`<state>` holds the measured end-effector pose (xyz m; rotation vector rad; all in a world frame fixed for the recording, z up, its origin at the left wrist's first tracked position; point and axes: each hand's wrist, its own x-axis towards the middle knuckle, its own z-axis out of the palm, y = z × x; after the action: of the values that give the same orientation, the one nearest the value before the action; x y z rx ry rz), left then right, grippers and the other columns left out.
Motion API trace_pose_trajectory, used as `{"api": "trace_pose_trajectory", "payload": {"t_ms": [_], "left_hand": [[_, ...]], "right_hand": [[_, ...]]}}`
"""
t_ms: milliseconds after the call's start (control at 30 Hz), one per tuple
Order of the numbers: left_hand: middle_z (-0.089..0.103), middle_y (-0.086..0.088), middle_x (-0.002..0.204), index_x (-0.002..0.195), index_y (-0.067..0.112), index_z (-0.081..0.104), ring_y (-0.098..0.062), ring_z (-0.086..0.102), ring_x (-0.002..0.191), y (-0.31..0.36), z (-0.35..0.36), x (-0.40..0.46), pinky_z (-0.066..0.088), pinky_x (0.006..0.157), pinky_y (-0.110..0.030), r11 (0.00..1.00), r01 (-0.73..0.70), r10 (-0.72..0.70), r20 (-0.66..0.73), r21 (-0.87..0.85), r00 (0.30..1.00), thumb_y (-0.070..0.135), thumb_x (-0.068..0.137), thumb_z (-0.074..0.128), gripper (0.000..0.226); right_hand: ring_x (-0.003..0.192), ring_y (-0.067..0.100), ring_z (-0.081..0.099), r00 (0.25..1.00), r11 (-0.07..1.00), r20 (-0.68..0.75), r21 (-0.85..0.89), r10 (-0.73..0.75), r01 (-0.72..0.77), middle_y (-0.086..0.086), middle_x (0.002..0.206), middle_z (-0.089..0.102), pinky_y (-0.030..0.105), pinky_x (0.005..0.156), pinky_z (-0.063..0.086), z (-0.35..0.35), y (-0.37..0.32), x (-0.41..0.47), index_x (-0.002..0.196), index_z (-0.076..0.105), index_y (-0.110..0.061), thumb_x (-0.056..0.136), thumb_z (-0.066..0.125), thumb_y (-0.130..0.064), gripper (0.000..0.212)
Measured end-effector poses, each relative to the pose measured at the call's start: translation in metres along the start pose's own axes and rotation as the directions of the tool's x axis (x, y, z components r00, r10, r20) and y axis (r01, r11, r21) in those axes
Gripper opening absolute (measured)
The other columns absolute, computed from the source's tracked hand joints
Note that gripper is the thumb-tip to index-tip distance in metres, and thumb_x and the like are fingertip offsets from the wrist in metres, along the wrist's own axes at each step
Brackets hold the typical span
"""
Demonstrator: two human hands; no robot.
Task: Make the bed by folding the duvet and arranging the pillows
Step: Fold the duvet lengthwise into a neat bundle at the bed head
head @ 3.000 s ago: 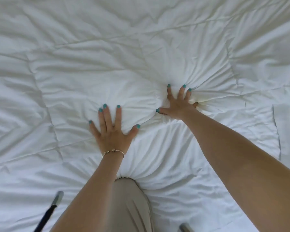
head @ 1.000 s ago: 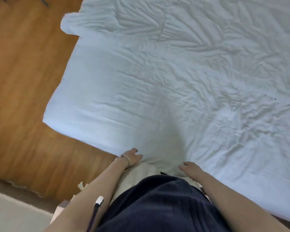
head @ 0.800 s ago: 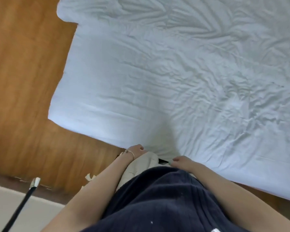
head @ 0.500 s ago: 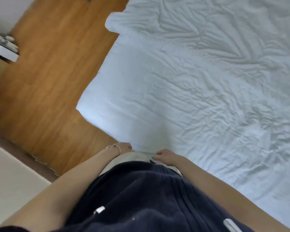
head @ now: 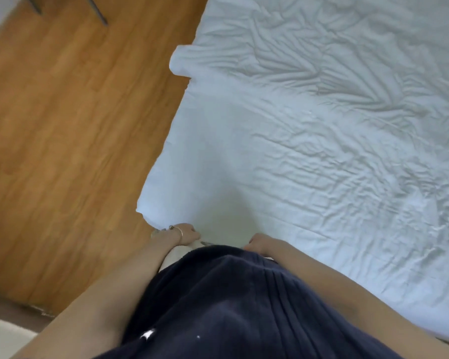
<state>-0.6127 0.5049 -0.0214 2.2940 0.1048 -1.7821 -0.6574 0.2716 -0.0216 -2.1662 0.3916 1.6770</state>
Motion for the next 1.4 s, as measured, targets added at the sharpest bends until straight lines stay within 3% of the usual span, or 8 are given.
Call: {"api": "trace_pose_trajectory", "payload": {"t_ms": [333, 567, 733, 900, 1033, 1133, 1300, 1400], "left_hand": [[0.056, -0.009, 0.127, 0.123, 0.012, 0.056, -0.027, 0.054, 0.113, -0.134, -0.084, -0.023, 0.043, 0.092, -0.031, 1.000, -0.013, 0.012, -0.022, -0.021, 1.000, 0.040, 0.092, 0.046, 0.043], [0.051, -0.003, 0.082, 0.081, 0.023, 0.052, -0.024, 0.046, 0.074, -0.204, -0.102, -0.029, 0.032, 0.062, -0.030, 0.971, 0.017, -0.070, -0.218, -0.237, 0.973, 0.025, 0.094, 0.036, 0.021], [0.060, -0.002, 0.097, 0.089, 0.029, 0.050, -0.020, 0.060, 0.083, -0.272, -0.115, -0.026, 0.051, 0.074, -0.032, 0.951, -0.009, -0.091, -0.307, -0.309, 0.947, 0.043, 0.076, 0.036, 0.024], [0.064, -0.011, 0.106, 0.099, 0.013, 0.061, -0.025, 0.054, 0.085, -0.371, -0.179, -0.028, 0.037, 0.071, -0.030, 0.930, 0.043, -0.089, -0.111, -0.365, 0.990, 0.031, 0.091, 0.039, 0.030], [0.062, -0.007, 0.118, 0.113, 0.014, 0.059, -0.025, 0.056, 0.101, -0.448, -0.234, -0.032, 0.043, 0.082, -0.028, 0.843, 0.120, -0.286, -0.247, -0.525, 0.926, 0.028, 0.095, 0.041, 0.029], [0.061, -0.012, 0.121, 0.108, 0.010, 0.061, -0.030, 0.056, 0.113, -0.471, -0.276, -0.027, 0.038, 0.077, -0.027, 0.849, 0.097, -0.225, -0.189, -0.519, 0.956, 0.033, 0.097, 0.043, 0.031], [0.056, -0.005, 0.080, 0.067, 0.020, 0.060, -0.021, 0.051, 0.079, -0.460, -0.333, -0.009, 0.033, 0.067, -0.029, 0.856, -0.056, -0.032, -0.160, -0.514, 0.987, 0.043, 0.085, 0.042, 0.034], [0.059, -0.008, 0.092, 0.077, 0.016, 0.057, -0.023, 0.055, 0.088, -0.451, -0.377, 0.011, 0.034, 0.071, -0.028, 0.887, -0.081, 0.033, -0.111, -0.455, 0.993, 0.032, 0.093, 0.046, 0.025]], "right_hand": [[0.066, 0.017, 0.046, 0.999, 0.995, -0.007, 0.083, -0.048, 0.049, -0.002, 0.064, 0.048, 0.026, 0.057, 0.034, 0.030, -0.196, -0.015, 0.061, 0.049, -0.017, 0.089, 0.055, -0.037, 0.036], [0.084, 0.021, 0.053, 0.985, 0.984, 0.013, 0.042, -0.174, 0.173, -0.001, 0.080, 0.056, 0.029, 0.075, 0.041, 0.031, -0.270, 0.012, 0.078, 0.058, -0.018, 0.087, 0.056, -0.043, 0.027], [0.086, 0.016, 0.055, 0.973, 0.973, 0.054, -0.042, -0.223, 0.225, 0.002, 0.092, 0.061, 0.024, 0.071, 0.040, 0.029, -0.334, 0.039, 0.090, 0.064, -0.015, 0.091, 0.057, -0.035, 0.021], [0.068, 0.014, 0.046, 0.985, 0.984, 0.031, -0.047, -0.172, 0.173, -0.001, 0.072, 0.046, 0.026, 0.064, 0.037, 0.022, -0.440, 0.076, 0.067, 0.050, -0.018, 0.093, 0.058, -0.035, 0.032], [0.100, 0.023, 0.054, 0.991, 0.991, 0.017, 0.005, -0.130, 0.130, 0.000, 0.099, 0.055, 0.032, 0.081, 0.043, 0.009, -0.531, 0.090, 0.097, 0.060, -0.019, 0.093, 0.058, -0.041, 0.023], [0.112, 0.023, 0.057, 0.982, 0.975, -0.091, 0.133, -0.166, 0.178, 0.003, 0.122, 0.060, 0.031, 0.084, 0.045, -0.002, -0.587, 0.083, 0.127, 0.059, -0.016, 0.095, 0.057, -0.037, 0.039], [0.105, 0.024, 0.061, 0.958, 0.961, -0.146, 0.096, -0.246, 0.261, 0.008, 0.119, 0.064, 0.034, 0.087, 0.049, -0.030, -0.639, 0.066, 0.120, 0.062, -0.009, 0.095, 0.056, -0.030, 0.034], [0.114, 0.026, 0.056, 0.963, 0.975, -0.171, 0.037, -0.208, 0.217, 0.011, 0.127, 0.060, 0.037, 0.097, 0.044, -0.062, -0.650, 0.077, 0.124, 0.060, -0.006, 0.093, 0.056, -0.029, 0.038]]}}
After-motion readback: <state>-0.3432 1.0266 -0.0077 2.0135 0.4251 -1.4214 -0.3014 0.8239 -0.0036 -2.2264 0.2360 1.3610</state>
